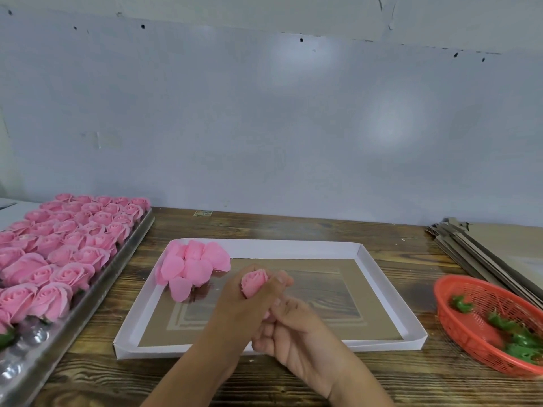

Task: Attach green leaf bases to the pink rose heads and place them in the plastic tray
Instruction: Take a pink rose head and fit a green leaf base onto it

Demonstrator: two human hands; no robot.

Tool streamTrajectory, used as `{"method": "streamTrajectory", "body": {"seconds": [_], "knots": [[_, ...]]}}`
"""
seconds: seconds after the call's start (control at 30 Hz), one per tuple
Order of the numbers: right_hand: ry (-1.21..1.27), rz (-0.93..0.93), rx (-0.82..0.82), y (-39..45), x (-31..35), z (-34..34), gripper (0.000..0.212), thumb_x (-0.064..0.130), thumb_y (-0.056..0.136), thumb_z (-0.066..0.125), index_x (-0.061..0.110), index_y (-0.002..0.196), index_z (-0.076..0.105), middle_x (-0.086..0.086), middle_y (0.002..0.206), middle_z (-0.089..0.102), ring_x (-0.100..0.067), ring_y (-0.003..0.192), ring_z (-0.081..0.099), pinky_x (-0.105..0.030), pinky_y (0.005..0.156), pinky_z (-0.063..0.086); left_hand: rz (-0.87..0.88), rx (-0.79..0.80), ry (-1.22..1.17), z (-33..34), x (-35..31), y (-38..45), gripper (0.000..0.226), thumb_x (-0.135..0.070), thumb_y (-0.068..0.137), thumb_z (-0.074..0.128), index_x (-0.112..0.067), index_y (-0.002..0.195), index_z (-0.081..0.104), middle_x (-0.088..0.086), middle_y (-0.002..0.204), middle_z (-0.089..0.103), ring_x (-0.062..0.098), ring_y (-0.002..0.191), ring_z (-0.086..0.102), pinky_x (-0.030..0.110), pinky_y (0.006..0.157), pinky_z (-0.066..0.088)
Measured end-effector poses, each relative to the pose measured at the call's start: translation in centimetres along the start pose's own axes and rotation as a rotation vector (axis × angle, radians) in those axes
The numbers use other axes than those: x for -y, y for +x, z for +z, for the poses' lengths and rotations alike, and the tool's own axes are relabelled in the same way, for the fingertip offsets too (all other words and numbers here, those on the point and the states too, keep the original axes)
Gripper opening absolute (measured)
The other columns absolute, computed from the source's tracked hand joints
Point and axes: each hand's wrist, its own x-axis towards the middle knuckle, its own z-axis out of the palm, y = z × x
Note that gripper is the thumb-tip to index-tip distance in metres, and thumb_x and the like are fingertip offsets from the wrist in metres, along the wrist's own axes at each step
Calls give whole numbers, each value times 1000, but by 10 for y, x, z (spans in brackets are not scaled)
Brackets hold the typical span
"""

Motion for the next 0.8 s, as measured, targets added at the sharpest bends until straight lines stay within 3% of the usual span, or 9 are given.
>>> {"method": "streamTrajectory", "body": {"seconds": [0.1, 0.2, 0.37, 0.47, 0.63, 0.7, 0.8], "knots": [[30, 112, 43, -3, 2, 1, 40, 44, 82, 59, 6, 88, 71, -11, 71, 63, -18, 61, 60, -27, 59, 51, 61, 43, -43, -4, -2, -3, 18, -26, 96, 65, -22, 84, 78, -2, 93, 78, 10, 88, 74, 22, 67, 59], [18, 134, 45, -3, 3, 2, 47, 50, 84, 58, 7, 96, 72, -11, 74, 63, -18, 62, 61, -26, 60, 50, 62, 25, -42, -3, -2, -3, 23, -23, 98, 60, -23, 82, 78, -3, 92, 78, 11, 87, 74, 20, 66, 57], [-11, 18, -13, -2, 3, 3, 32, 32, 85, 66, 6, 105, 64, -10, 81, 62, -16, 67, 59, -24, 61, 50, 54, -28, -56, -3, 0, -1, 21, -44, 87, 64, -29, 80, 77, -1, 87, 77, 16, 79, 74, 28, 62, 58], [25, 7, -31, -2, 3, 2, 27, 31, 84, 66, 6, 94, 67, -9, 75, 60, -15, 62, 57, -22, 57, 49, 76, 11, -39, -5, 0, 0, 17, -37, 90, 66, -27, 81, 76, -1, 89, 77, 13, 76, 72, 26, 61, 58], [63, 63, -48, -4, 7, 2, 47, 47, 97, 45, 9, 105, 72, -6, 66, 54, -14, 56, 51, -22, 52, 45, 137, 190, 9, -27, -6, 1, 29, -40, 70, 88, -26, 92, 76, 5, 98, 76, 18, 91, 73, 25, 74, 59], [-16, 62, -76, -3, 7, 1, 55, 55, 94, 41, 9, 97, 71, -5, 62, 53, -14, 52, 49, -22, 50, 42, 178, 209, 86, -37, -9, 2, 25, -29, 72, 86, -29, 95, 76, 2, 101, 76, 15, 96, 72, 22, 78, 58], [-79, 40, -94, -1, 5, -2, 60, 57, 94, 42, 3, 101, 68, -10, 68, 57, -13, 52, 52, -22, 51, 44, 201, 264, 222, -48, -12, 2, 35, -33, 70, 86, -40, 101, 73, -5, 108, 75, 12, 105, 70, 24, 84, 58]]}}
